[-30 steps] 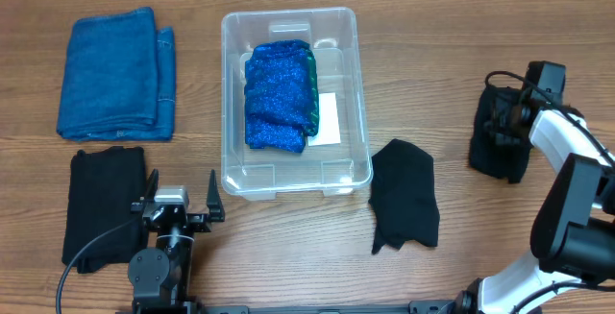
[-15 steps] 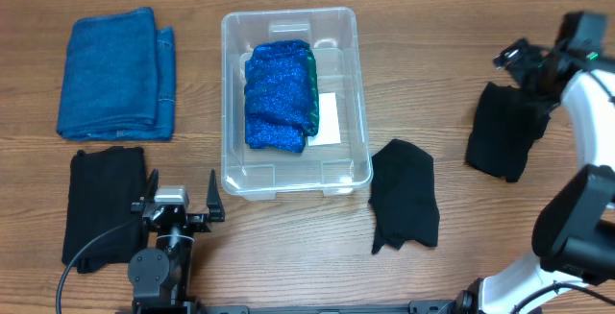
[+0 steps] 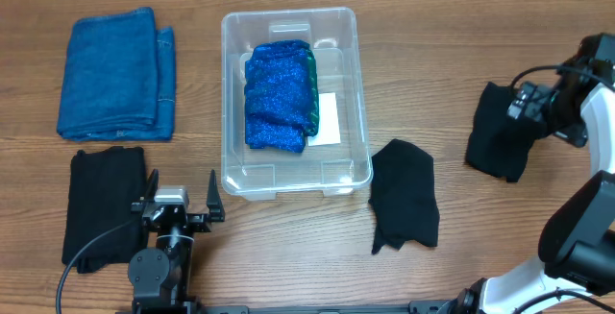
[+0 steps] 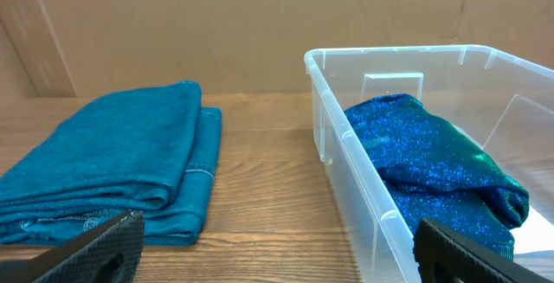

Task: Pack container
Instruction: 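Grasp the far-right black cloth with the right gripper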

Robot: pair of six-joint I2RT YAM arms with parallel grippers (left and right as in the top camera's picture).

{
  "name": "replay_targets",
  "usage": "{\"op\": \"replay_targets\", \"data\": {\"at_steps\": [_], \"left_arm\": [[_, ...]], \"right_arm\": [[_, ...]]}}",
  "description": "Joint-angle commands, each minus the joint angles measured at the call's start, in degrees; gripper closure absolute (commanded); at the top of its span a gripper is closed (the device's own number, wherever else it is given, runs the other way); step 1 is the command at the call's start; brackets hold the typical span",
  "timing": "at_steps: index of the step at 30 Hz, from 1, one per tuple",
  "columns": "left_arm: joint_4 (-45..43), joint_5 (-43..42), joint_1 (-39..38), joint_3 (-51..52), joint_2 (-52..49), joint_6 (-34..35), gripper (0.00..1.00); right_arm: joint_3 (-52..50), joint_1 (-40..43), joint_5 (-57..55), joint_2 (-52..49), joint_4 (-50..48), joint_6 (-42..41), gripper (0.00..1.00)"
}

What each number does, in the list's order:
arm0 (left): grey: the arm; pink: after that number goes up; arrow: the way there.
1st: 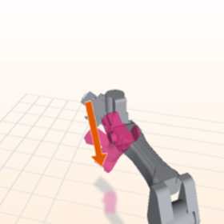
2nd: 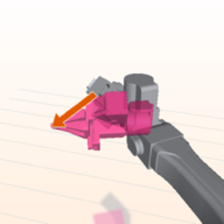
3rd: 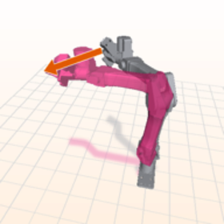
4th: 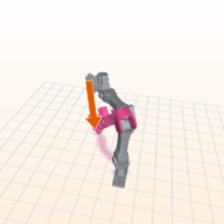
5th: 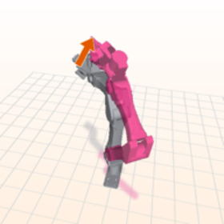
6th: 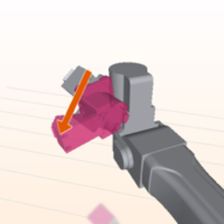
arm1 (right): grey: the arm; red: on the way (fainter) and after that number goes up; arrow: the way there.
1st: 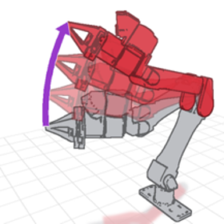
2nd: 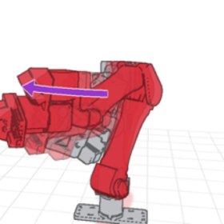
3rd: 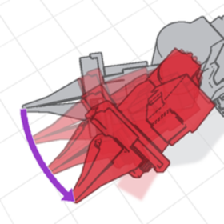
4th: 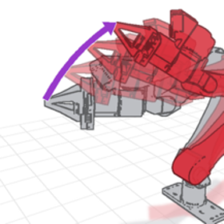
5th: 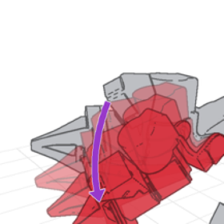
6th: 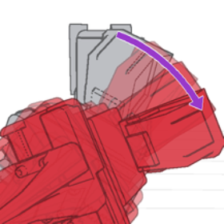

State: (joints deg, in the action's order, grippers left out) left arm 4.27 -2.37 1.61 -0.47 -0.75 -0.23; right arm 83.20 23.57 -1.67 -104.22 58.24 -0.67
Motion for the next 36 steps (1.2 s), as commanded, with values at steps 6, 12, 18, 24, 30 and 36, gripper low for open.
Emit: {"op": "replay_targets", "data": {"at_steps": [6,12,18,24,30,36], "left_arm": [[-0.02,0.0,0.35,0.2,0.39,-1.09,0.0],[-0.02,0.0,0.35,0.2,0.39,-1.07,0.0],[-0.02,0.0,0.35,0.2,0.39,-1.09,0.0],[-0.02,-0.02,0.35,0.2,0.39,-1.09,0.0],[-0.02,-0.02,0.35,0.2,0.39,-1.09,0.0],[-0.02,0.0,0.35,0.2,0.39,-1.09,0.0]], "right_arm": [[-4.5,0.61,3.1,0.0,-7.63,9.81,0.0],[-4.5,0.61,7.17,-0.28,-7.39,16.11,0.0],[-4.5,0.66,7.06,-2.51,-6.97,16.81,0.0],[-4.5,1.33,6.4,-4.87,-7.02,15.15,0.0],[-4.5,4.24,6.27,-5.9,-7.56,13.49,0.0],[-4.5,6.67,7.13,-7.13,-7.82,14.19,0.0]]}}
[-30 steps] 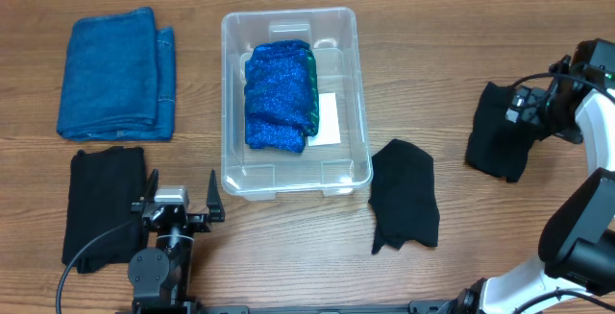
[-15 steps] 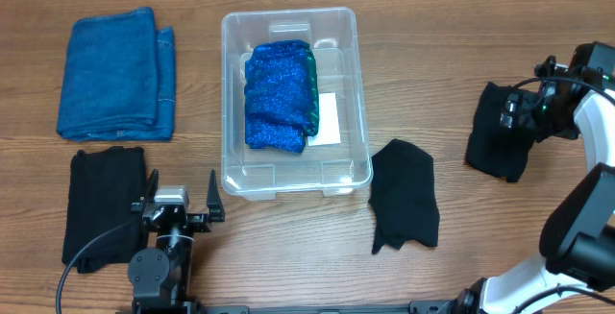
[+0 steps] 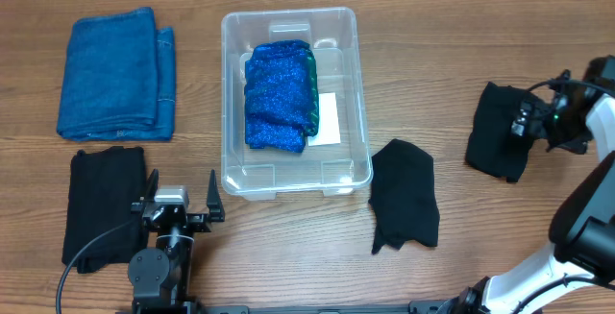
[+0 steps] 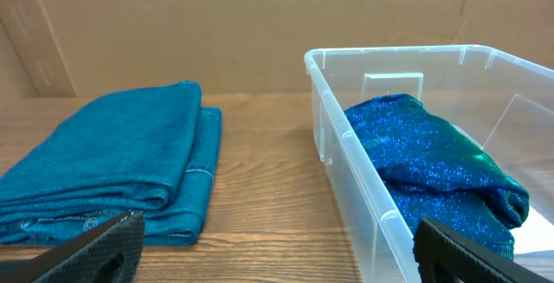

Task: Pack container
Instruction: 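Grasp the far-right black cloth with the right gripper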

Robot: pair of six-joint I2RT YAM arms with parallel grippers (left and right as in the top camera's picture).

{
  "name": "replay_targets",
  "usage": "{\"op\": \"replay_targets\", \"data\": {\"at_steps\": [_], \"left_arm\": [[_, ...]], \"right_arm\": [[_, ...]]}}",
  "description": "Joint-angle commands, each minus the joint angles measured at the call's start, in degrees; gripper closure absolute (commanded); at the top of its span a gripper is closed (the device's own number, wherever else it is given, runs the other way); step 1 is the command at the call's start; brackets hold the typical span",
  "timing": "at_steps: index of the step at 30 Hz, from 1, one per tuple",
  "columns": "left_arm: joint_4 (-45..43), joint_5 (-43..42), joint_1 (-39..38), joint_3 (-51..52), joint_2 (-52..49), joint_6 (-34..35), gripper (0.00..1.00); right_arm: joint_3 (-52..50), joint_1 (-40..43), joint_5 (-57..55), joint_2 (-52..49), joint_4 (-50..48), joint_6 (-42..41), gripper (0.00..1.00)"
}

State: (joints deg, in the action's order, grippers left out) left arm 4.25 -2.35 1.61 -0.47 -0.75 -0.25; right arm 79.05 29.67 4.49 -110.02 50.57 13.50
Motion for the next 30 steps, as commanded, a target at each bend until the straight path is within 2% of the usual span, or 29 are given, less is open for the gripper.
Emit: {"op": "replay_targets", "data": {"at_steps": [1,13,26,28,30], "left_arm": [[0.0,-0.02,0.35,0.2,0.39,-1.07,0.0],[0.0,-0.02,0.35,0.2,0.39,-1.07,0.0],[0.0,-0.02,0.35,0.2,0.39,-1.07,0.0],[0.0,-0.02,0.35,0.2,0.39,-1.07,0.0],[0.0,-0.02,0.35,0.2,0.39,-1.07,0.0]], "right_arm": [[-0.35,0.55,1.51,-1.7,-0.02,0.35,0.0],[-0.35,-1.22,4.92,-8.33,0.0,1.97,0.0],[-0.35,-1.2,17.35,-8.85,-0.13,1.92,0.0],[-0.35,-1.22,19.43,-8.85,-0.11,1.92,0.02],[-0.35,-1.22,20.5,-8.85,-0.15,1.73,0.12]]}}
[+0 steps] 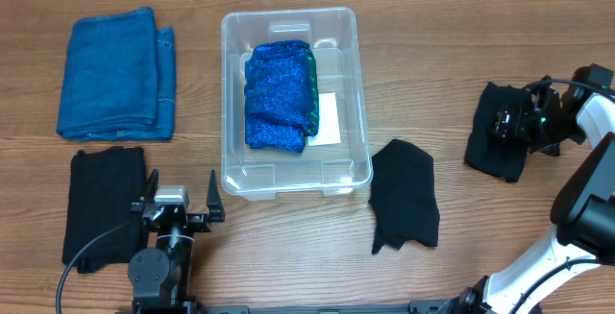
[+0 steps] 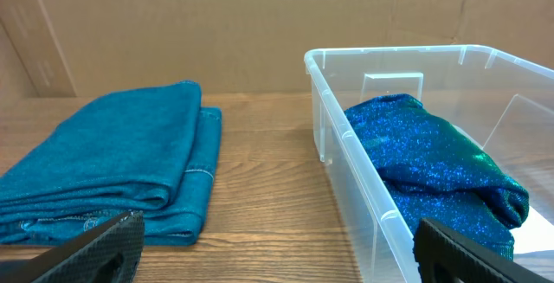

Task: Pack container
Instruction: 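Grasp the far-right black cloth with the right gripper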

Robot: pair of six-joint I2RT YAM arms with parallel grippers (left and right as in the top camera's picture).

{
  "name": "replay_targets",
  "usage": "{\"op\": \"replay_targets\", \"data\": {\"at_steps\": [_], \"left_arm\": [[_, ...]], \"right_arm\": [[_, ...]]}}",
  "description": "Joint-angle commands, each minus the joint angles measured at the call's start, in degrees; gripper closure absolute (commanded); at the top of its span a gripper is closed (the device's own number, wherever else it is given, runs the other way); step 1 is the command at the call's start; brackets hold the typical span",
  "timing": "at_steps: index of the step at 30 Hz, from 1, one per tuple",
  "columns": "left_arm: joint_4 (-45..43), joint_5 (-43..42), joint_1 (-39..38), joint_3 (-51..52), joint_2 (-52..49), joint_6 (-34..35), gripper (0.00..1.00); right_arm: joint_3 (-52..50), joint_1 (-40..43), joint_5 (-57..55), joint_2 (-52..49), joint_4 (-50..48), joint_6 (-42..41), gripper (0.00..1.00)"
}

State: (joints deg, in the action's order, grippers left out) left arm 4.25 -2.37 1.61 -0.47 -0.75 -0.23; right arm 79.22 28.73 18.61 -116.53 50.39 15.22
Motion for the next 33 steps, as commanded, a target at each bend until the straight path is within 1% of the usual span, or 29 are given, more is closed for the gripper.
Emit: {"op": "replay_targets", "data": {"at_steps": [1,2,5,11,12,14,16,18,21,23,27,30,33], "left_arm": [[0.0,0.0,0.35,0.2,0.39,-1.09,0.0],[0.0,0.0,0.35,0.2,0.39,-1.09,0.0],[0.0,0.0,0.35,0.2,0.39,-1.09,0.0],[0.0,0.0,0.35,0.2,0.39,-1.09,0.0],[0.0,-0.02,0.35,0.2,0.39,-1.09,0.0],[0.0,0.0,0.35,0.2,0.39,-1.09,0.0],[0.0,0.0,0.35,0.2,0.39,-1.09,0.0],[0.0,0.0,0.35,0.2,0.39,-1.09,0.0],[0.0,0.0,0.35,0.2,0.39,-1.09,0.0],[0.0,0.0,0.35,0.2,0.39,-1.09,0.0],[0.0,-0.02,0.35,0.2,0.39,-1.09,0.0],[0.0,0.0,0.35,0.2,0.39,-1.09,0.0],[0.0,0.0,0.35,0.2,0.39,-1.09,0.0]], "right_arm": [[-0.52,-0.28,6.38,-2.34,0.02,-0.22,0.18],[-0.52,-0.26,6.36,-2.34,0.07,-0.2,0.21],[-0.52,-0.26,6.34,-2.34,0.24,-0.2,0.22],[-0.52,-0.26,6.36,-2.34,0.2,-0.48,0.38],[-0.52,-0.26,6.38,-2.34,0.17,-1.01,0.39],[-0.5,-0.22,6.36,-2.34,-0.35,-3.65,0.41],[-0.5,-0.04,6.38,-2.34,-1.49,-8.26,0.45],[-0.48,0.11,6.62,-2.34,-2.51,-12.9,0.53],[-0.46,0.37,9.4,-2.34,-3.72,-17.66,0.64],[-0.46,0.5,11.78,-2.34,-4.09,-18.91,0.65],[-0.46,0.59,13.27,-2.34,-3.91,-21.31,0.76],[-0.46,0.59,13.9,-2.34,-3.61,-21.29,0.83],[-0.46,0.59,17.99,-2.32,-4.07,-21.18,0.84]]}}
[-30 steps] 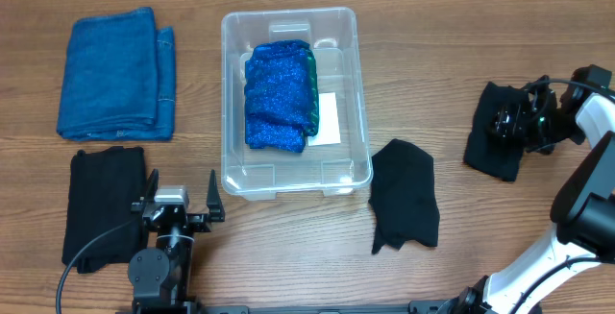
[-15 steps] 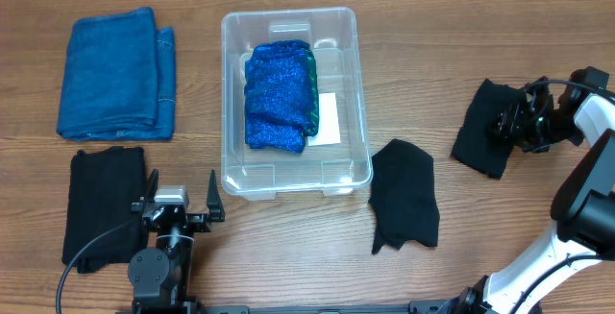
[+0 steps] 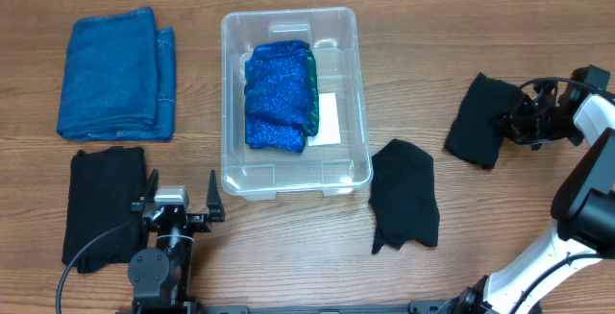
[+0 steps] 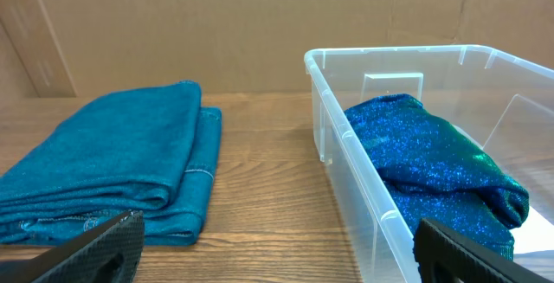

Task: Pack container
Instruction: 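Grasp the far-right black cloth with the right gripper, then lift the black cloth and carry it over the bin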

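A clear plastic container (image 3: 231,93) stands mid-table and holds a folded sparkly blue cloth (image 3: 279,93), which also shows in the left wrist view (image 4: 433,162). At the right, my right gripper (image 3: 516,122) is shut on the right edge of a black cloth (image 3: 474,120), which reaches leftward from it. Another black cloth (image 3: 404,194) lies just right of the container's near corner. My left gripper (image 3: 183,197) rests open at the near edge, left of the container, with nothing between its fingers (image 4: 104,244).
A folded blue towel (image 3: 115,72) lies at the far left, and the left wrist view shows it too (image 4: 112,162). A third black cloth (image 3: 104,204) lies at the near left, beside the left arm. The right arm reaches in from the right edge.
The right gripper has closed on the right-hand black cloth, and the cloth now lies further left and slightly further back. The left arm is unchanged.
The right gripper first hovered over the right-hand black cloth, then stood at its right side, then down on it. Now it holds the cloth, shifted left toward the container. The left gripper stayed open and still throughout.
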Robot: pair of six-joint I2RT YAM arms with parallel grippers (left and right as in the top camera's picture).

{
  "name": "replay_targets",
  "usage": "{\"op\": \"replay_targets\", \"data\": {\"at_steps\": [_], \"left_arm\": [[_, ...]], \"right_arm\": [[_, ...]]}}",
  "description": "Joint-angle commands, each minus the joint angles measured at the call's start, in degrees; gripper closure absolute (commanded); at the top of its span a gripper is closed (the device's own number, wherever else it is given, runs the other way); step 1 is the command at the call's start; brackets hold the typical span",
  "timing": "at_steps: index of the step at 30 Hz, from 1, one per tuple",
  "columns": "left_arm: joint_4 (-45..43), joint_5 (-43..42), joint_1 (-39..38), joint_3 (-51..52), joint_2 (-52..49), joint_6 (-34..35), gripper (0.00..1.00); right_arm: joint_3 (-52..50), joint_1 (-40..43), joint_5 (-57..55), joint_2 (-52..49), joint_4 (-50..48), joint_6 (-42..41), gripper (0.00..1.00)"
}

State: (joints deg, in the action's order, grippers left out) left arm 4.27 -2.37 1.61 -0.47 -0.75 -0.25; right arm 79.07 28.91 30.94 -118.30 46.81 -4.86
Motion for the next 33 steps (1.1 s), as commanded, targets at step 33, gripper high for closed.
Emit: {"op": "replay_targets", "data": {"at_steps": [33], "left_arm": [[-0.02,0.0,0.35,0.2,0.39,-1.07,0.0]], "right_arm": [[9.57,-19.12,33.94,20.74,-11.74,-10.38,0.96]]}}
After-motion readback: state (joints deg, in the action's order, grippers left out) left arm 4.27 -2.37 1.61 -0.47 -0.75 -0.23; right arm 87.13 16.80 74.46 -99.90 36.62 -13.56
